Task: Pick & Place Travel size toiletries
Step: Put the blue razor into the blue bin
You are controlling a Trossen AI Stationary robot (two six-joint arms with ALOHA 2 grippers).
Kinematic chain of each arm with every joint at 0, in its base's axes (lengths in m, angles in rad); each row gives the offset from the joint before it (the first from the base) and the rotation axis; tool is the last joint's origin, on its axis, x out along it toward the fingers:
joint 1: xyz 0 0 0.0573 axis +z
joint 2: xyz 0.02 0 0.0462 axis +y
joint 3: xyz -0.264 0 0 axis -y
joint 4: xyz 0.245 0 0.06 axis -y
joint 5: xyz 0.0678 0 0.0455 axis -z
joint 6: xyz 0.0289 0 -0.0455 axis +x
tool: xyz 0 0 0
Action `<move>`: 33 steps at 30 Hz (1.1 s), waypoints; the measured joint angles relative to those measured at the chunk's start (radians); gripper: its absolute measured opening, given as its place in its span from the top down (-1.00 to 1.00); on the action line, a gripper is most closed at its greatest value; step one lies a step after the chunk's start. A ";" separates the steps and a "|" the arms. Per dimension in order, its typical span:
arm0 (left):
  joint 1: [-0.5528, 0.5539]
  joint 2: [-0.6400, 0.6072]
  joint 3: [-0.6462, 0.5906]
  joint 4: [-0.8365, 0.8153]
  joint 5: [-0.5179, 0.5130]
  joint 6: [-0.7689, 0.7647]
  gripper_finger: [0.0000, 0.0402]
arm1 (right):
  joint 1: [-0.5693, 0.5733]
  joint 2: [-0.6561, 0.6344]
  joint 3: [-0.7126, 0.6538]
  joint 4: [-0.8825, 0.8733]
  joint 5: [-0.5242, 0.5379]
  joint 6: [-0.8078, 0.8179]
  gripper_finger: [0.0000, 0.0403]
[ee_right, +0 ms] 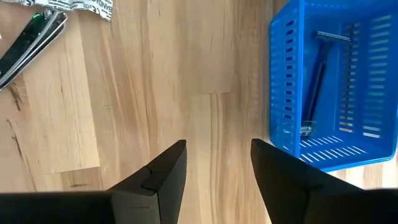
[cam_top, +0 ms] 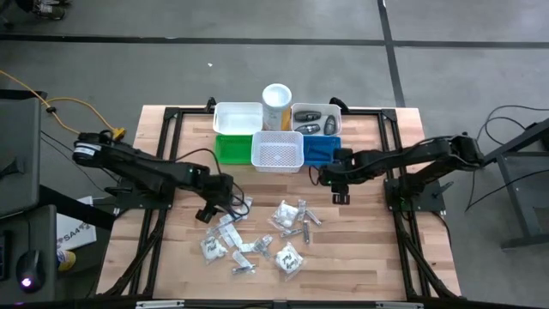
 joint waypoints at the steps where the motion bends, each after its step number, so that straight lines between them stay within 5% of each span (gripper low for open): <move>1: 0.000 0.009 0.000 0.003 0.000 0.002 -0.04 | 0.002 0.000 0.000 0.000 0.000 0.008 0.15; 8: 0.000 0.058 0.000 -0.001 0.000 0.042 0.06 | 0.007 0.000 0.000 0.000 -0.001 0.012 0.15; 25: 0.000 0.092 0.007 -0.013 -0.019 0.055 0.88 | 0.007 0.000 0.000 -0.007 -0.006 0.060 0.15; 33: 0.000 0.092 0.135 -0.188 -0.018 0.051 0.85 | 0.040 0.000 0.000 0.035 -0.011 0.085 0.15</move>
